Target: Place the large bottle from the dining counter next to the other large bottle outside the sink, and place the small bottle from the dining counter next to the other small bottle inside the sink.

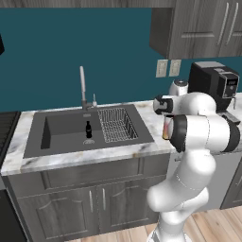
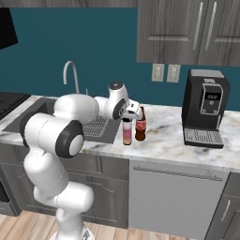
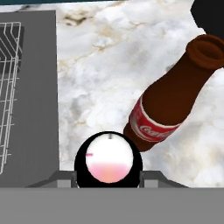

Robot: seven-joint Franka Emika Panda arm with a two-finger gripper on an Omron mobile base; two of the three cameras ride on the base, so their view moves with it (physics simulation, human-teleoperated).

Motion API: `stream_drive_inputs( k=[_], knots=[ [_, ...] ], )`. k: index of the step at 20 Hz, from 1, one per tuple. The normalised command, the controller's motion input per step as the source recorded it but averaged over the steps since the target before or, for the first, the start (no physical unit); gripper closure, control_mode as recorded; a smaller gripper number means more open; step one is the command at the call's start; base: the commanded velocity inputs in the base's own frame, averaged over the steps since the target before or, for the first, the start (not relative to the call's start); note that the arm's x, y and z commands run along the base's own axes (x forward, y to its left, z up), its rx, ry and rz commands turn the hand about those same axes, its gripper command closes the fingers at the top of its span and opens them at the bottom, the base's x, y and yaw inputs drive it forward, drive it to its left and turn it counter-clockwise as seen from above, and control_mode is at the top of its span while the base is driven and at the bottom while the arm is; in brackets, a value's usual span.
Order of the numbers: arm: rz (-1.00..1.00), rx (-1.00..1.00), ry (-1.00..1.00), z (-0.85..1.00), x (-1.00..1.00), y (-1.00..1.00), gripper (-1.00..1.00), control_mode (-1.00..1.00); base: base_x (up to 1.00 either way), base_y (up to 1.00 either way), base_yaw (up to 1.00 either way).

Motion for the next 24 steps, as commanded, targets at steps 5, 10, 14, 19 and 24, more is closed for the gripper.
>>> stream_drive_inputs(
  k=[5,10,14,19,24],
  knots=[
    [0.00,0.00,0.00,-0.30,0.00,0.00,1.00,-1.00,0.00,0.00,0.00],
    [0.00,0.00,0.00,-0.36,0.00,0.00,1.00,-1.00,0.00,0.00,0.00],
    [0.00,0.00,0.00,-0.38,0.00,0.00,1.00,-1.00,0.00,0.00,0.00],
    [0.00,0.00,-0.01,-0.35,-0.04,0.00,1.00,-1.00,0.00,0.00,0.00],
    [0.00,0.00,-0.08,-0.23,-0.27,0.00,1.00,-1.00,0.00,0.00,0.00]
  ],
)
